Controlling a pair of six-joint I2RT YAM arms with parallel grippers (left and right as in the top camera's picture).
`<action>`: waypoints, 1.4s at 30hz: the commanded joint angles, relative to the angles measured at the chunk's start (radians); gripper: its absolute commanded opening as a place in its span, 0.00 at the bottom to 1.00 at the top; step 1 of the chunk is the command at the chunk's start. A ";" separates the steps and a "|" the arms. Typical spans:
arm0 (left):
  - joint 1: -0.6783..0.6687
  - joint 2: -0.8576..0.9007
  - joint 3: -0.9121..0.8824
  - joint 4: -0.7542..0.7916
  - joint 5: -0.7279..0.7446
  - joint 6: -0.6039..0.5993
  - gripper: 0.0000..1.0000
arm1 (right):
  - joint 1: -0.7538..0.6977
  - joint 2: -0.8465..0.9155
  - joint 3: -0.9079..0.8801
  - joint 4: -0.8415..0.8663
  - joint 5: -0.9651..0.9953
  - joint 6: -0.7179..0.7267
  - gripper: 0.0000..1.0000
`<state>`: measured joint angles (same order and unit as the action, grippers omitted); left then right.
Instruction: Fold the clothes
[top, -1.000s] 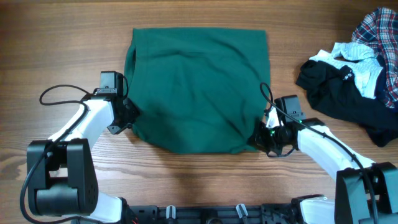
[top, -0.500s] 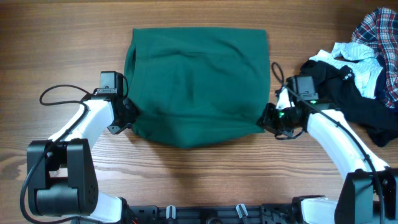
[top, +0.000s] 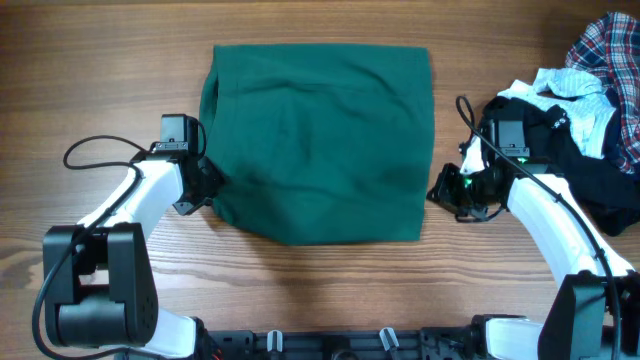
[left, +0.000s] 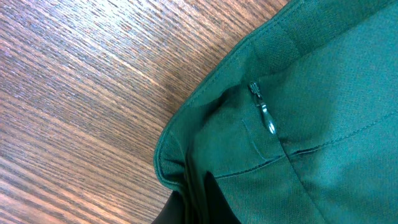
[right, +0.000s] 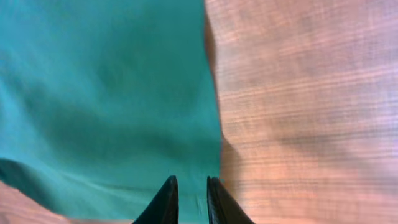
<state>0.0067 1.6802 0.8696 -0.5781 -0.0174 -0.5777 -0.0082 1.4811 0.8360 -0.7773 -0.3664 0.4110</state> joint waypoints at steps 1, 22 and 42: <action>0.004 -0.012 -0.017 0.008 -0.002 0.020 0.04 | 0.001 -0.008 0.016 -0.072 -0.016 -0.019 0.23; 0.004 -0.012 -0.017 0.012 -0.003 0.020 0.04 | 0.095 -0.008 -0.158 0.042 -0.045 0.014 0.53; 0.004 -0.012 -0.017 0.014 -0.003 0.020 0.04 | 0.136 -0.008 -0.264 0.189 -0.102 0.072 0.04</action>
<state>0.0067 1.6798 0.8684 -0.5709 -0.0177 -0.5777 0.1207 1.4750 0.5892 -0.5957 -0.4706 0.4526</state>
